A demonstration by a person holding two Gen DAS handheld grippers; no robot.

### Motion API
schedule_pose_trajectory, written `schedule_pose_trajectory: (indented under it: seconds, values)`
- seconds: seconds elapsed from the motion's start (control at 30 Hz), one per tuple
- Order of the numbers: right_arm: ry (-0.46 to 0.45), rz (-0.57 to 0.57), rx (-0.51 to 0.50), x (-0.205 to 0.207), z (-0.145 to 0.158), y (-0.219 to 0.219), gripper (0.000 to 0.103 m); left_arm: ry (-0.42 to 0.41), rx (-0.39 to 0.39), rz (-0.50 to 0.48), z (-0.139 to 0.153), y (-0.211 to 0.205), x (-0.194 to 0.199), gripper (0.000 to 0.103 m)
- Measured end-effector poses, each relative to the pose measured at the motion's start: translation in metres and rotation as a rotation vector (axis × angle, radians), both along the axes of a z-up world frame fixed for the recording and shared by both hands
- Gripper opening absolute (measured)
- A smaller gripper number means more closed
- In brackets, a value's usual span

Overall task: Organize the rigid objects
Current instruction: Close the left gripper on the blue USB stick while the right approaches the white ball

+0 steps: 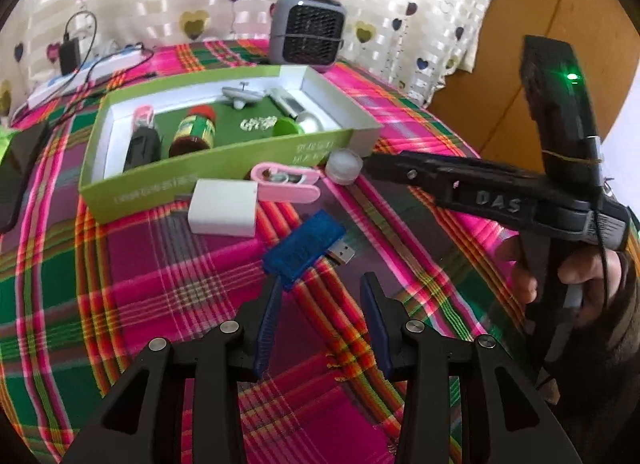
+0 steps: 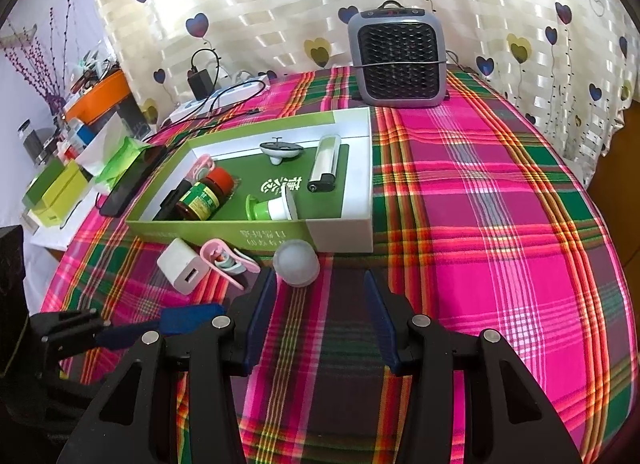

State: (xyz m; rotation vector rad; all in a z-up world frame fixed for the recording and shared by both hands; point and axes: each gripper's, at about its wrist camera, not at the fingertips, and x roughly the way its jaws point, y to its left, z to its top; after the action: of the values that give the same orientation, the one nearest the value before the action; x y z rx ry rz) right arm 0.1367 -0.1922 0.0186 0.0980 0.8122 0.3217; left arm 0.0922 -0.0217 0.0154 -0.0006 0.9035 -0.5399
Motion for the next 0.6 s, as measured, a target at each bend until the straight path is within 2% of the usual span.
schedule_pose_trajectory:
  seconds: [0.17, 0.6]
  values:
    - [0.008, 0.020, -0.008, 0.005, -0.002, 0.004, 0.047, -0.041, 0.058, 0.008, 0.003, 0.001, 0.004, 0.039]
    - [0.032, 0.067, -0.099, 0.022, -0.013, 0.023, 0.047, -0.053, 0.108, -0.034, 0.000, -0.008, 0.018, 0.039]
